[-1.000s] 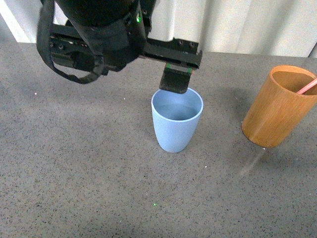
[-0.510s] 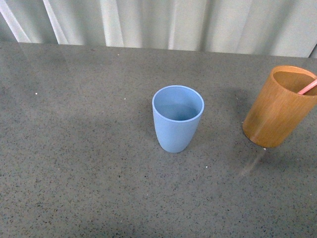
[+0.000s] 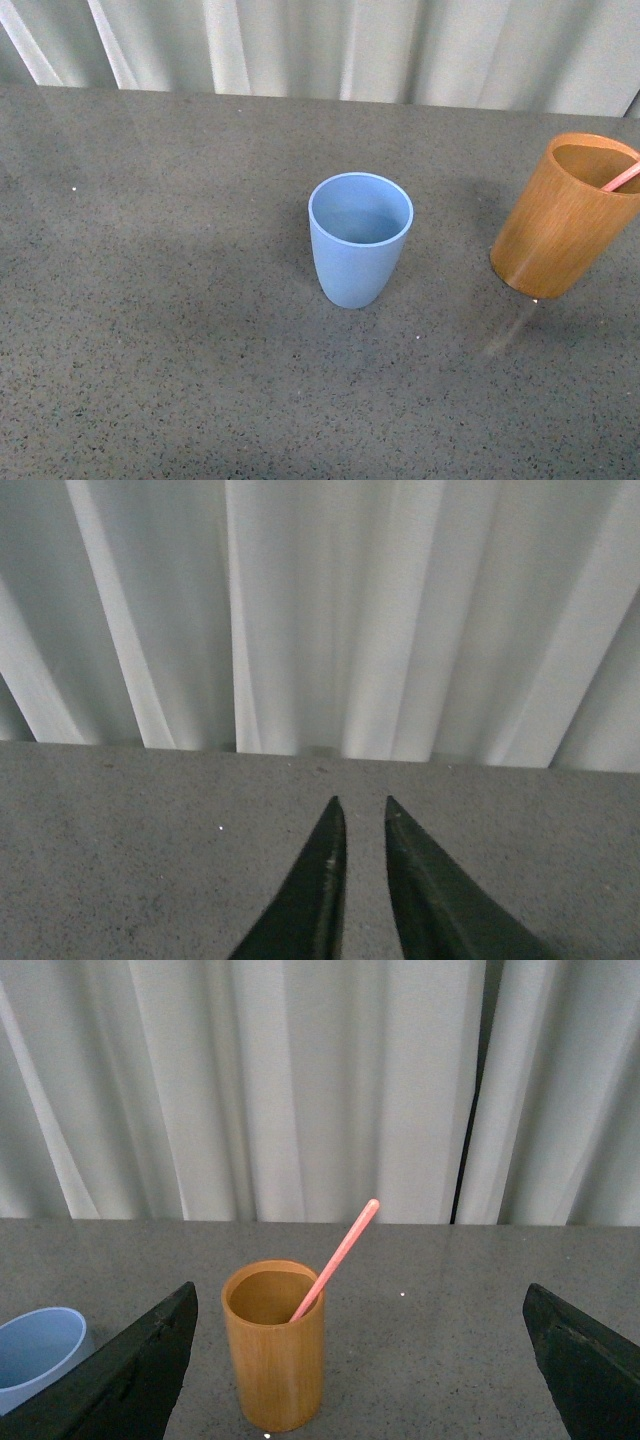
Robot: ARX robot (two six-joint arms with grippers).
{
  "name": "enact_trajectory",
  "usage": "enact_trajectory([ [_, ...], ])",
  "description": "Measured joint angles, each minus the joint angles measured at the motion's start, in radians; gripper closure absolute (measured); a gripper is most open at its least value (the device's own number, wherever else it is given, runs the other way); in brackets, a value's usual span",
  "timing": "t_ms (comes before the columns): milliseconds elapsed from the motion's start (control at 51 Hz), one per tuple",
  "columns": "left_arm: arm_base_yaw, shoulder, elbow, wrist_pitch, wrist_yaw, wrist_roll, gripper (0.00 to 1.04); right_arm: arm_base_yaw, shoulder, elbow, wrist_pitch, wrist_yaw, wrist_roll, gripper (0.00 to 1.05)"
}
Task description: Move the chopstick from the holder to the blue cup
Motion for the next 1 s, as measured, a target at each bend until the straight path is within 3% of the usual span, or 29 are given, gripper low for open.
enact_trajectory([
  [59,0.013,-0.045,-0.051,0.005,0.022,0.002,1.02,0.0,0.0,0.0,0.0,0.0,0.0,0.1],
  [529,0.086,-0.294,-0.246,-0.045,0.091,0.007,1.01,0.0,0.0,0.0,0.0,0.0,0.0,0.1],
  [588,0.122,-0.328,-0.262,-0.064,0.148,0.008,1.01,0.0,0.0,0.0,0.0,0.0,0.0,0.1],
  [686,0.159,-0.394,-0.291,-0.101,0.157,0.007,1.01,0.0,0.0,0.0,0.0,0.0,0.0,0.1],
  [1000,0.163,-0.579,-0.372,-0.2,0.163,0.008,1.01,0.0,0.0,0.0,0.0,0.0,0.0,0.1],
])
